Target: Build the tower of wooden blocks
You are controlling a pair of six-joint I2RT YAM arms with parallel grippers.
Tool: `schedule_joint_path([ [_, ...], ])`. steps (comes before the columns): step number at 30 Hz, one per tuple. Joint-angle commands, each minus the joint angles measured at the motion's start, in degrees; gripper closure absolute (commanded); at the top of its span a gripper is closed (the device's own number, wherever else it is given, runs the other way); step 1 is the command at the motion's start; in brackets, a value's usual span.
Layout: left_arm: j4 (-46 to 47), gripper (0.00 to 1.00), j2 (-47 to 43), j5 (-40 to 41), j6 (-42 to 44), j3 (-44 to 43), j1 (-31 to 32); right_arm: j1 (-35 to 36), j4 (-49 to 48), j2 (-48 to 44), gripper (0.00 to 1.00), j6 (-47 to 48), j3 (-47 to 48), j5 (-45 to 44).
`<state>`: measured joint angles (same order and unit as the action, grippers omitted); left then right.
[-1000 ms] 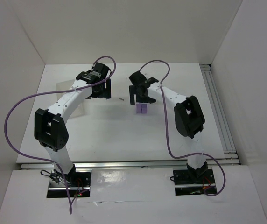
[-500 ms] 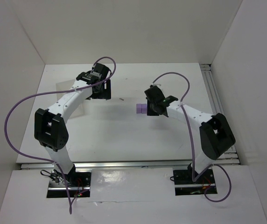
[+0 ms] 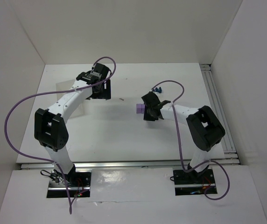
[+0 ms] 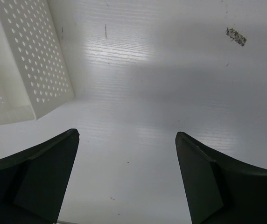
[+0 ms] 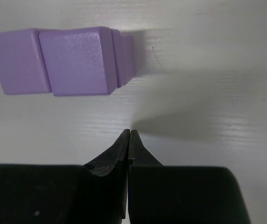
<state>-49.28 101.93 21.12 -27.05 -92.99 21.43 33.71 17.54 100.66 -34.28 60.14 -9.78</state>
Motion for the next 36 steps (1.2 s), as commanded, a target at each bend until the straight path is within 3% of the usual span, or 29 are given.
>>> schedule_joint_path([
  [1,0.5,0.03,0.6,0.9,0.2,-0.2,-0.1,-0.2,-3.8,1.9,1.0,-1.2,3.0,-0.9],
  [36,0.5,0.03,1.1,0.9,0.2,-0.2,-0.1,-0.2,-3.3,8.1,1.0,-0.1,9.2,-2.0],
])
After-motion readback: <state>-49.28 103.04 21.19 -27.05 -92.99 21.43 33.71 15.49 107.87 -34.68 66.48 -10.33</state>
